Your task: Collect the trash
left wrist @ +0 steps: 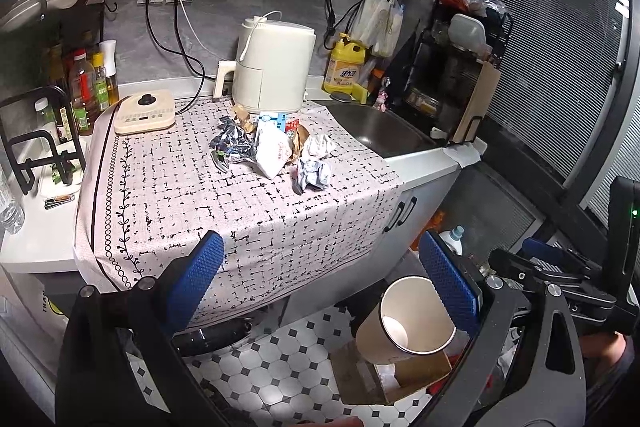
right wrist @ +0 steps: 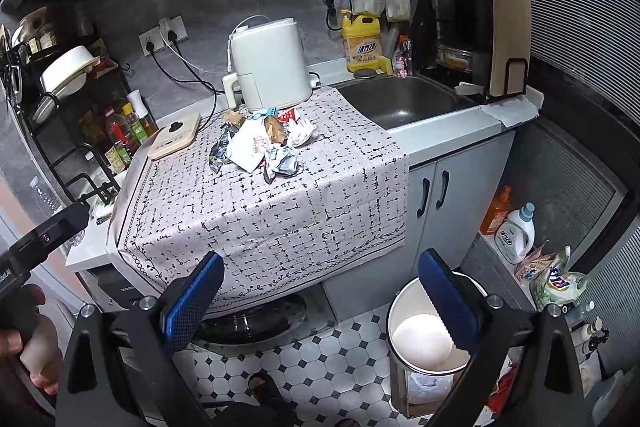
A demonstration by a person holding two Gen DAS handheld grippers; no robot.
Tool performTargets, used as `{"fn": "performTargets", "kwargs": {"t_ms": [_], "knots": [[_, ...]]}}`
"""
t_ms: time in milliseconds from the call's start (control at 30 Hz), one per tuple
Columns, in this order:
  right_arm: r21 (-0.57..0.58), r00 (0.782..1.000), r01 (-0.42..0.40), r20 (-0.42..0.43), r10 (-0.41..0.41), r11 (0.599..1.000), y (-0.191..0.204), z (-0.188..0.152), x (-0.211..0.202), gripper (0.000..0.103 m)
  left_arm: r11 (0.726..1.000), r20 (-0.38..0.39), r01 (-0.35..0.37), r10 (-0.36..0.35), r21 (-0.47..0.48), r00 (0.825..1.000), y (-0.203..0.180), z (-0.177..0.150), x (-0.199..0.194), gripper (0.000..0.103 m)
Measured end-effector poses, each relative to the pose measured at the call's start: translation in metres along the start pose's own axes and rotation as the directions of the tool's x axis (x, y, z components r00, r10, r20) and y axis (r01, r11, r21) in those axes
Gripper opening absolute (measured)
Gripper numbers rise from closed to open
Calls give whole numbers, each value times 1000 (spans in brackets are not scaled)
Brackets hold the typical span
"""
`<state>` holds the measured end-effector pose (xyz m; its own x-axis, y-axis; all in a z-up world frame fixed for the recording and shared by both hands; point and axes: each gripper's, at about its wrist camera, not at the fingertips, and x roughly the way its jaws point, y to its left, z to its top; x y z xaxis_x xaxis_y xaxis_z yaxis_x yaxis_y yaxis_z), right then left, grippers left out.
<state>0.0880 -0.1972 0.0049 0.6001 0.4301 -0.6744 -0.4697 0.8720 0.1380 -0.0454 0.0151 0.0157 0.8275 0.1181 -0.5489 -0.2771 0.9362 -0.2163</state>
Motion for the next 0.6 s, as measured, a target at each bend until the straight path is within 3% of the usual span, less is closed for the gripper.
{"fn": "performTargets", "kwargs": {"t_ms": [600], "knots": [[2,1000,-10,-29,10,1000,2,28,35,95,999,-66,-25,24,-19,998,12,15,37,97]]}}
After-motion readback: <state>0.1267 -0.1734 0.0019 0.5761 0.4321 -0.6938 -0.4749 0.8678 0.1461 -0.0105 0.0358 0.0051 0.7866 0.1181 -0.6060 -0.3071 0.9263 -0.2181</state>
